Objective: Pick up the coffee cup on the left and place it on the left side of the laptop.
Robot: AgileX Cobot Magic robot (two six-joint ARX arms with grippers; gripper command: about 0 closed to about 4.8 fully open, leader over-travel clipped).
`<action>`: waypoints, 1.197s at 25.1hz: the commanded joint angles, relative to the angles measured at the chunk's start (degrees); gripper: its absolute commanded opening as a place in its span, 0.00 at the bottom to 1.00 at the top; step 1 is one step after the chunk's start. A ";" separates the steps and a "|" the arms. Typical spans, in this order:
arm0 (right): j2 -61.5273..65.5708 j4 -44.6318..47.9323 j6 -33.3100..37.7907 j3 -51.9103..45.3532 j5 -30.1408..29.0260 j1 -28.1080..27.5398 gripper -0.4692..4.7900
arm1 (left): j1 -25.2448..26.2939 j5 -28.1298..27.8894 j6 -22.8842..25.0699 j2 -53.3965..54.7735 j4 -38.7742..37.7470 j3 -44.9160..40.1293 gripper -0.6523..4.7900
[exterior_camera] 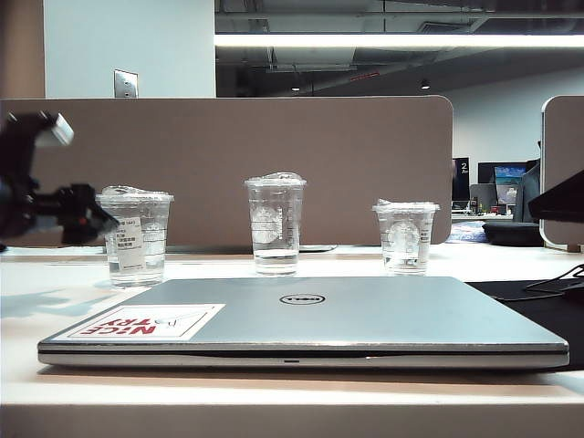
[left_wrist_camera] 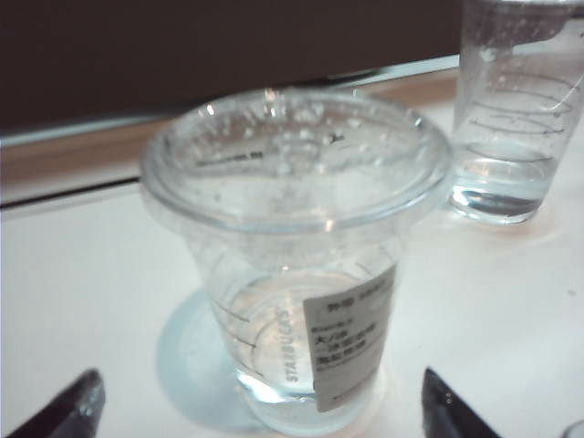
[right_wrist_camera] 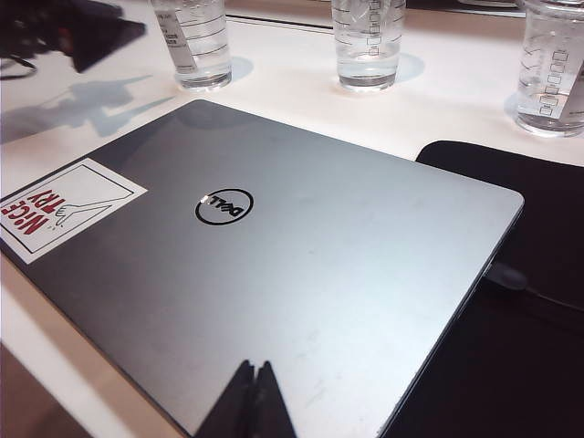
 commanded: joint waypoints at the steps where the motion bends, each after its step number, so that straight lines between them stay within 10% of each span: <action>1: -0.11 1.01 0.00 -0.24 0.02 0.00 0.08 | 0.00 3.52 -0.76 4.83 0.59 3.72 1.00; 30: 0.17 1.01 0.00 -0.24 0.02 0.00 0.08 | -4.31 1.53 -1.81 23.76 0.66 20.33 1.00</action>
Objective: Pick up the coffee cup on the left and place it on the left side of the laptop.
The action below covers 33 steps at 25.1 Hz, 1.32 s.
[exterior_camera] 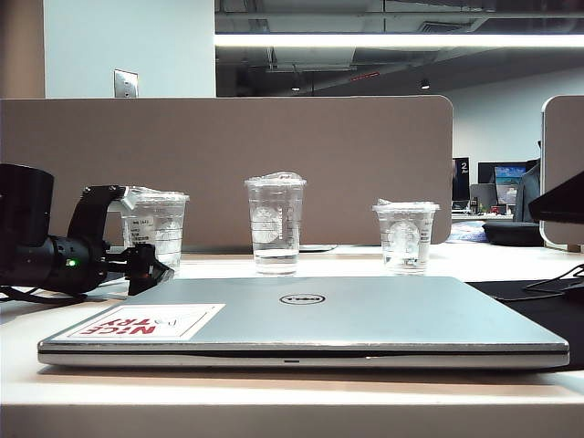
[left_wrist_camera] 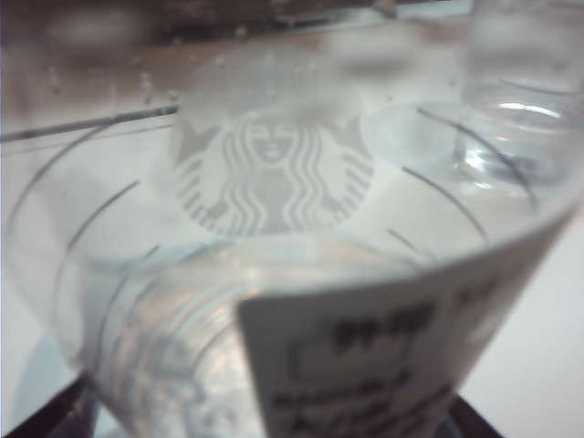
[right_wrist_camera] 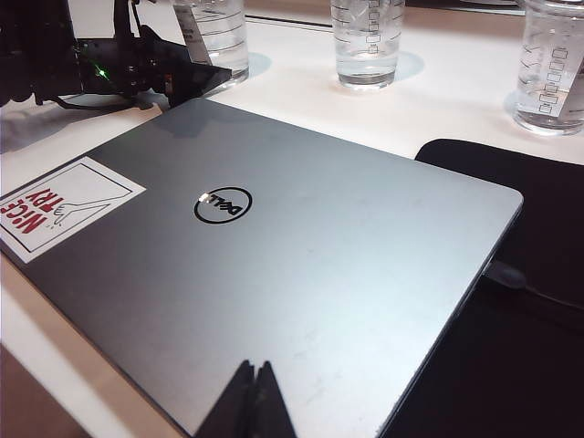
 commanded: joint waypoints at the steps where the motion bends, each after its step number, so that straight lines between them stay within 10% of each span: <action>1: 0.04 1.01 0.00 -0.24 0.02 0.00 0.08 | -0.11 -0.09 -0.24 0.87 -0.57 0.17 0.95; 9: 0.04 1.01 0.00 -0.24 0.02 0.00 0.08 | -0.11 -0.07 -0.44 0.92 4.44 0.17 0.78; 19: 0.04 1.01 0.00 -0.24 0.02 0.00 0.08 | -0.33 0.02 -0.42 0.92 5.79 0.22 0.97; 33: 0.04 1.01 0.00 -0.24 0.02 0.00 0.08 | -0.48 0.85 -0.44 4.15 9.25 3.89 0.98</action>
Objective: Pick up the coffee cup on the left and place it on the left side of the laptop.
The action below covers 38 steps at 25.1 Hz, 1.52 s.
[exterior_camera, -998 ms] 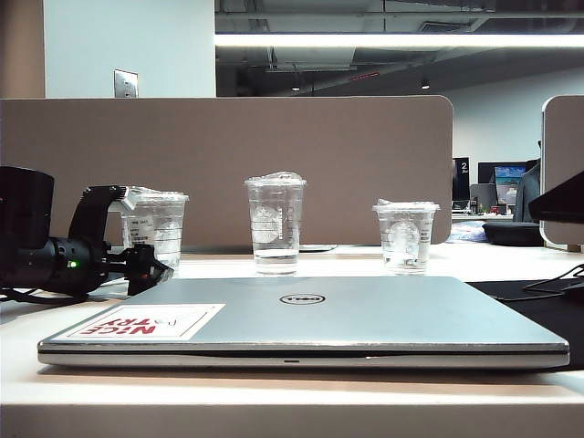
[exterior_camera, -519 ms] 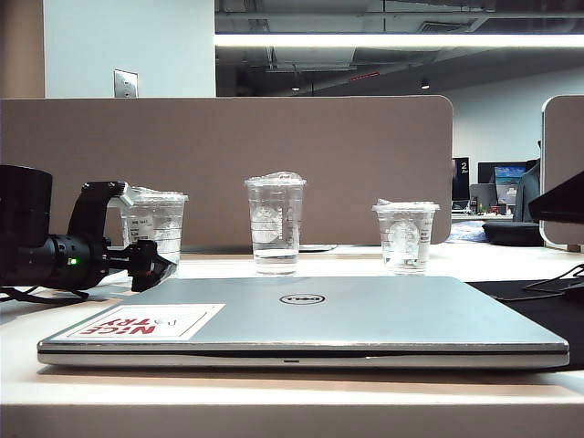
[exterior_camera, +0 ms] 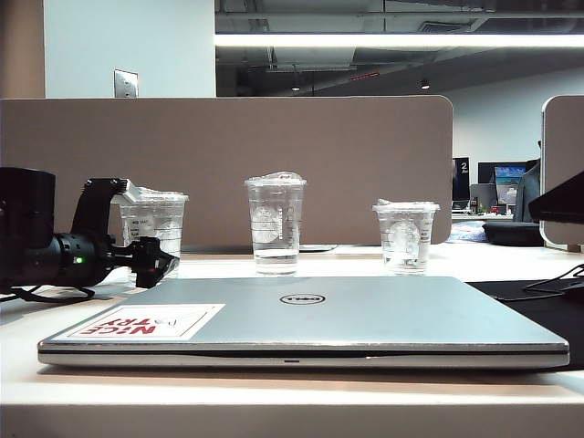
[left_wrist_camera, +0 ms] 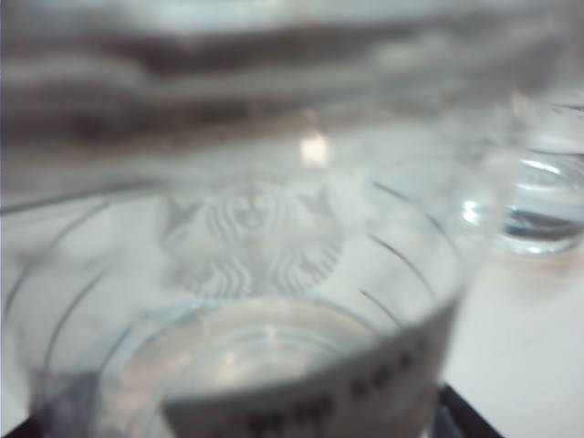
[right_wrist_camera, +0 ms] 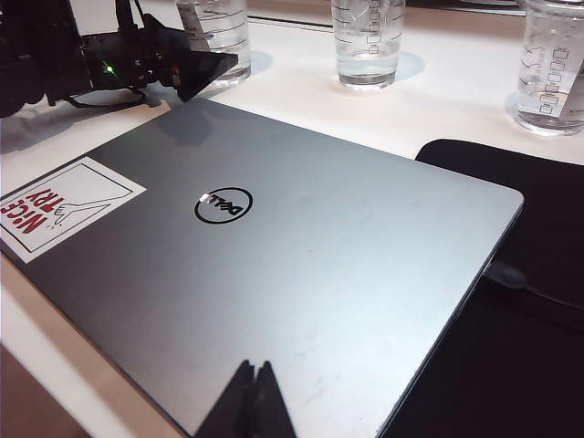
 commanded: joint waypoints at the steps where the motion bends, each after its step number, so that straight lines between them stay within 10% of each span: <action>1: 0.09 1.01 0.00 -0.24 0.02 0.00 0.08 | -0.07 1.70 -0.22 2.21 1.81 2.64 0.98; 8: 0.13 1.01 0.00 -0.24 0.00 0.00 0.08 | -0.17 1.49 -0.35 2.86 1.79 3.41 0.67; 22: 0.13 1.01 0.00 -0.24 0.02 0.00 0.08 | 0.61 2.47 -3.67 1.44 10.43 1.55 0.67; 38: 0.11 1.01 0.00 -0.24 0.09 0.00 0.08 | 3.98 1.03 1.33 -24.68 10.51 -31.34 0.67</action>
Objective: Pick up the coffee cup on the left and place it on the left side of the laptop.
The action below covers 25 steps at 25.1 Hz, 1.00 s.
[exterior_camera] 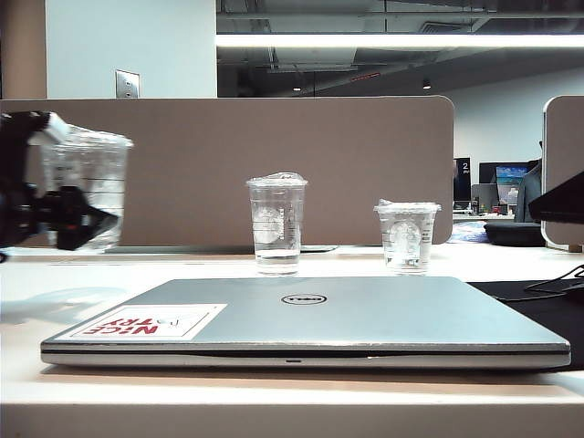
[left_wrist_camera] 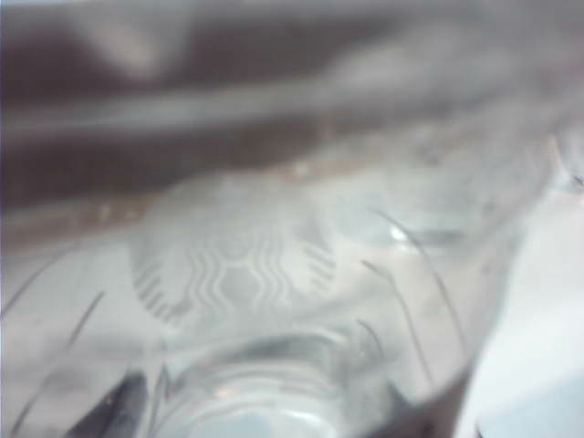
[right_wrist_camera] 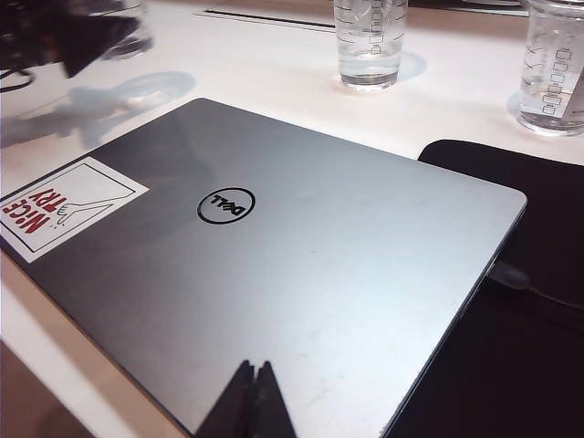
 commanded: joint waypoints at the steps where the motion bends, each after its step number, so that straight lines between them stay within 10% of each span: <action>1: 0.09 1.01 0.00 -0.24 0.04 -0.02 0.08 | 0.15 -1.90 0.00 -3.58 1.70 -4.90 0.67; 19: 0.02 1.01 0.00 -0.24 0.09 -0.02 0.08 | 0.13 -5.31 -0.07 -0.94 2.05 -14.78 0.67; 25: 0.02 1.01 0.00 -0.24 0.09 -0.02 0.08 | 0.15 -5.31 -0.04 -0.94 2.19 -14.75 0.81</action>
